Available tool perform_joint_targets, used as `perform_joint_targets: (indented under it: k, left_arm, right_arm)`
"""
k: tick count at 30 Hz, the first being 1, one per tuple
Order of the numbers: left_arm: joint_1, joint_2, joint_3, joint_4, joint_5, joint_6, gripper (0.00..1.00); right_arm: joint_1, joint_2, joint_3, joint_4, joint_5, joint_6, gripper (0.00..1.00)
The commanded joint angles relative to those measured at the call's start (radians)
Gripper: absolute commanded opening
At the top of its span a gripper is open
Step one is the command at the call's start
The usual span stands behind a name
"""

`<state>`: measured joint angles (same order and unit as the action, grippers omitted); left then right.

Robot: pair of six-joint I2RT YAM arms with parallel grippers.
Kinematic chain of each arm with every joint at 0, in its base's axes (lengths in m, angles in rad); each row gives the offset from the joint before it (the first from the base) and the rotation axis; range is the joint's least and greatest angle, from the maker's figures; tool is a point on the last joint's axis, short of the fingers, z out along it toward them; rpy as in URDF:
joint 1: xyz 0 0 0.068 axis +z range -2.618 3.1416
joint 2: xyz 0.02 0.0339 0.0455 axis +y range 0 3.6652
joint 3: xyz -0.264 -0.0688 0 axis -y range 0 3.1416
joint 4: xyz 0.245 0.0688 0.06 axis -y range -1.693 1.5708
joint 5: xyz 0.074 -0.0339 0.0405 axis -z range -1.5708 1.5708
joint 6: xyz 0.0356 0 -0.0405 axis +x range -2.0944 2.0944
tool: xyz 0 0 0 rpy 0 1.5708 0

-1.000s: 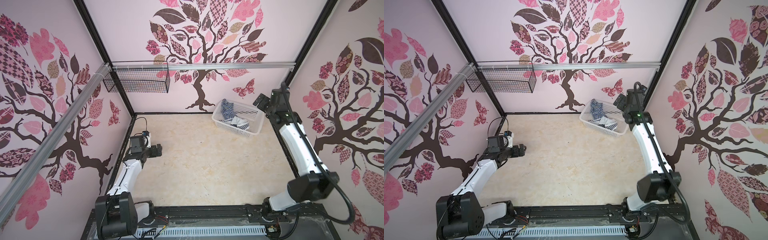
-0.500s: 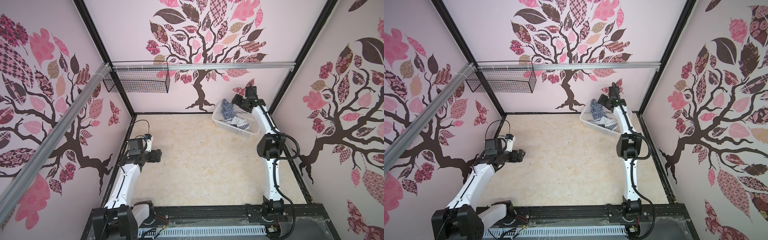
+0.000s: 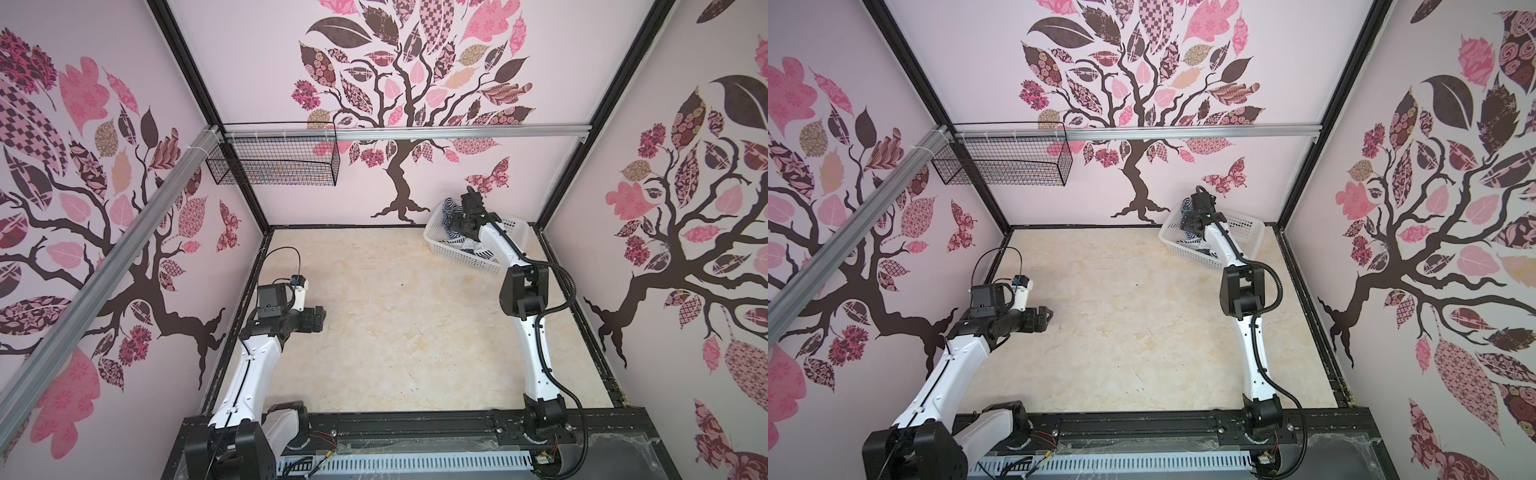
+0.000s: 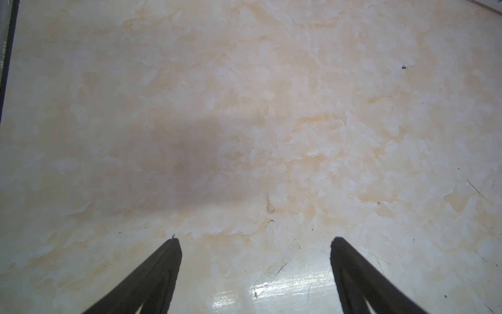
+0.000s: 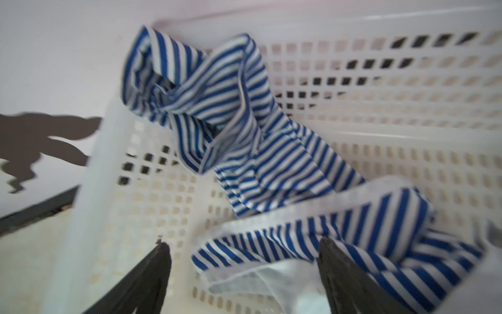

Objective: Fold and stack the tank tops
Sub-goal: 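Reach the right gripper into the white basket and grasp a striped tank top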

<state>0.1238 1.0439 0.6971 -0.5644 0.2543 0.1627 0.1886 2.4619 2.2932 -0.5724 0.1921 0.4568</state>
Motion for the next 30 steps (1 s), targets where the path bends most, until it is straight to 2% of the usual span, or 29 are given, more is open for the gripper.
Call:
perform_joint_targets:
  k: [1, 5, 8, 11, 15, 22, 30]
  left_arm:
    - [0.001, -0.018, -0.016, 0.004, 0.032, 0.021, 0.90]
    - [0.000, -0.018, -0.013, 0.012, 0.041, 0.019, 0.90]
    - [-0.001, -0.019, -0.011, 0.020, 0.046, 0.005, 0.90]
    - [-0.001, -0.023, -0.011, 0.022, 0.051, -0.003, 0.90]
    - [-0.001, -0.036, -0.015, 0.024, 0.045, -0.003, 0.90]
    - [-0.001, -0.054, -0.012, 0.015, 0.028, -0.007, 0.90]
    - [0.000, -0.068, -0.021, 0.021, 0.020, -0.011, 0.90]
  right_arm:
    - [-0.006, -0.164, -0.129, -0.024, 0.147, -0.043, 0.88]
    - [-0.012, -0.195, -0.203, -0.060, 0.160, -0.053, 0.91]
    - [-0.010, -0.250, -0.290, -0.020, 0.158, -0.059, 0.91]
    - [-0.011, -0.268, -0.310, -0.029, 0.194, -0.067, 0.92]
    - [-0.038, -0.207, -0.253, -0.078, 0.175, -0.070, 0.93]
    - [-0.060, -0.069, -0.062, -0.164, 0.107, -0.076, 0.90]
    - [-0.061, -0.026, -0.059, -0.191, 0.068, -0.066, 0.90]
